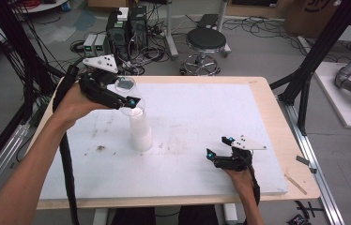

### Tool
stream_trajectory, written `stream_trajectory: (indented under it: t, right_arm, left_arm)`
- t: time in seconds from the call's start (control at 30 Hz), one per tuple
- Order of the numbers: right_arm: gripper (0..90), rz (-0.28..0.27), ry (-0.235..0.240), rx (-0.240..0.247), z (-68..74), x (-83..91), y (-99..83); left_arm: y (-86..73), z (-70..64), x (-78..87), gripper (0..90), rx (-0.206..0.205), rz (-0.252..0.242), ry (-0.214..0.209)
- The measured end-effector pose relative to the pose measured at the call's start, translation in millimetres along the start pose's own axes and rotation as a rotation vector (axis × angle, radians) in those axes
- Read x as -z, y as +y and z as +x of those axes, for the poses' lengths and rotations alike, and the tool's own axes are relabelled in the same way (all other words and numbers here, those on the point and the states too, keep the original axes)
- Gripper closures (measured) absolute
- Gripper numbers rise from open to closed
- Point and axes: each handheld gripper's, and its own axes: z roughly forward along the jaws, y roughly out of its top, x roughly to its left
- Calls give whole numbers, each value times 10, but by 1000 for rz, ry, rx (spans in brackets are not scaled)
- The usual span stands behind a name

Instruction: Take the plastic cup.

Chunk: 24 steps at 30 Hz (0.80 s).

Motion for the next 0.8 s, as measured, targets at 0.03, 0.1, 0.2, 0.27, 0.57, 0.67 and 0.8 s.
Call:
stream_trajectory:
  t: [0.03, 0.1, 0.2, 0.27, 0.57, 0.67, 0.8]
  right_arm:
    - [169, 4, 4, -9, -1, -2, 0]
    - [169, 6, 4, -13, -7, -7, 2]
    - [169, 10, 2, -20, -8, -7, 3]
    - [169, 3, 0, -16, -8, -4, 1]
    - [169, 3, 3, -7, -7, -5, 2]
    - [169, 8, 3, -8, -2, -6, 2]
    - [169, 2, 2, 2, 5, -7, 0]
  left_arm:
    - [-9, -15, 8, 347, -5, -8, -10]
    - [-29, -42, 18, 348, -4, -12, -13]
    - [-62, -81, 32, 348, 4, -31, -19]
    - [-80, -124, 36, 348, 3, -52, -30]
    - [-227, -398, -40, 348, -62, -119, -107]
    - [-331, -471, -87, 348, -66, -141, -128]
    - [-490, -567, -151, 348, -63, -210, -173]
